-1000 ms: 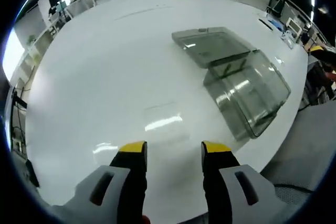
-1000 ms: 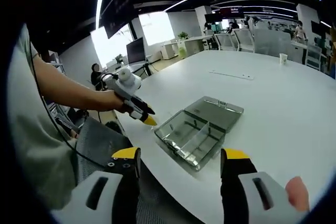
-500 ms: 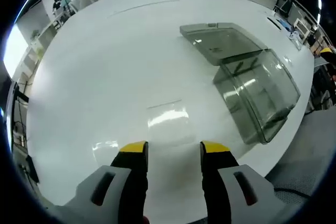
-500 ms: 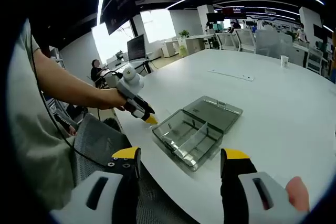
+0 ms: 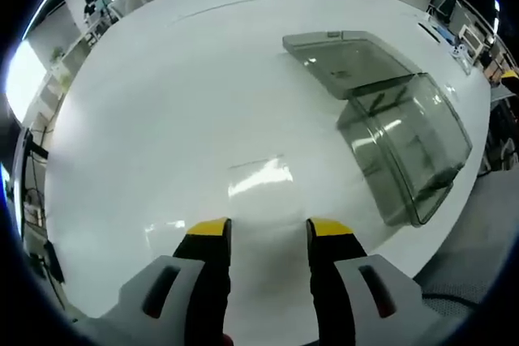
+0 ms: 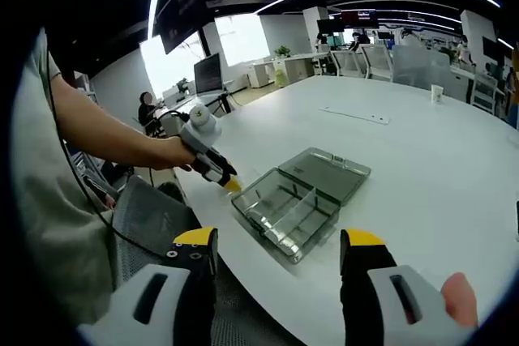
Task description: Insert the divider into the dual guide fixture by aligning both edges with the guide slots and pushing it downward to the bottom, including one-sided entry, uneven engagement, binding, and posture correction.
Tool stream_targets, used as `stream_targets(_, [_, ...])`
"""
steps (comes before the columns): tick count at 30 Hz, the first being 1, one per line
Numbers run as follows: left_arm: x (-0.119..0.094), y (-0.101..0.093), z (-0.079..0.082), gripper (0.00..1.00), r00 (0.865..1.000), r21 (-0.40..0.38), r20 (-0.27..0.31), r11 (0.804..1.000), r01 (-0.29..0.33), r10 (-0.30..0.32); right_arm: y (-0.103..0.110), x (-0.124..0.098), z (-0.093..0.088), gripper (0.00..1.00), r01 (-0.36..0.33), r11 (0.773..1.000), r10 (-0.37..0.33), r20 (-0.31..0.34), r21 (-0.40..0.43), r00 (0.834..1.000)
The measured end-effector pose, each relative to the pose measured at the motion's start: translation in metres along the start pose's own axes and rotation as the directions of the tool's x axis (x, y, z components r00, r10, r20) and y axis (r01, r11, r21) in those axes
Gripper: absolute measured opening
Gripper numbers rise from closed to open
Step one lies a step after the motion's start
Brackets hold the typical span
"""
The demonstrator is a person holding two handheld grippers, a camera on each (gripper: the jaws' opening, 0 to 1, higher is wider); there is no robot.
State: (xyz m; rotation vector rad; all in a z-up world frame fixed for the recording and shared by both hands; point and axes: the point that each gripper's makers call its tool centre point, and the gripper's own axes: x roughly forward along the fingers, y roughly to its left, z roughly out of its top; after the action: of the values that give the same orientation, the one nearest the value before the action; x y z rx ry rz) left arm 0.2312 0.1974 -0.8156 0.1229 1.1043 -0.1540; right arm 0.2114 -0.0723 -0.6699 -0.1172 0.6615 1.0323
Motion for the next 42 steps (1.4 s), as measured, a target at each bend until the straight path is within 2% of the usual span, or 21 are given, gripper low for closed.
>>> stream_targets(20, [-0.0014,-0.0023,-0.0039,0.32,1.0,0.008,-0.021,1.0,0.007,-0.007,-0.0002,-0.0012,0.0051,0.57,0.001,1.0,-0.001,-0.001,-0.014,1.0])
stream_targets(42, [-0.005,0.0002,-0.0067,0.3,1.0,0.035,-0.018,0.999,0.018,-0.018,0.0022,-0.002,0.0052,0.58,-0.001,1.0,0.001,0.0,-0.02,1.0])
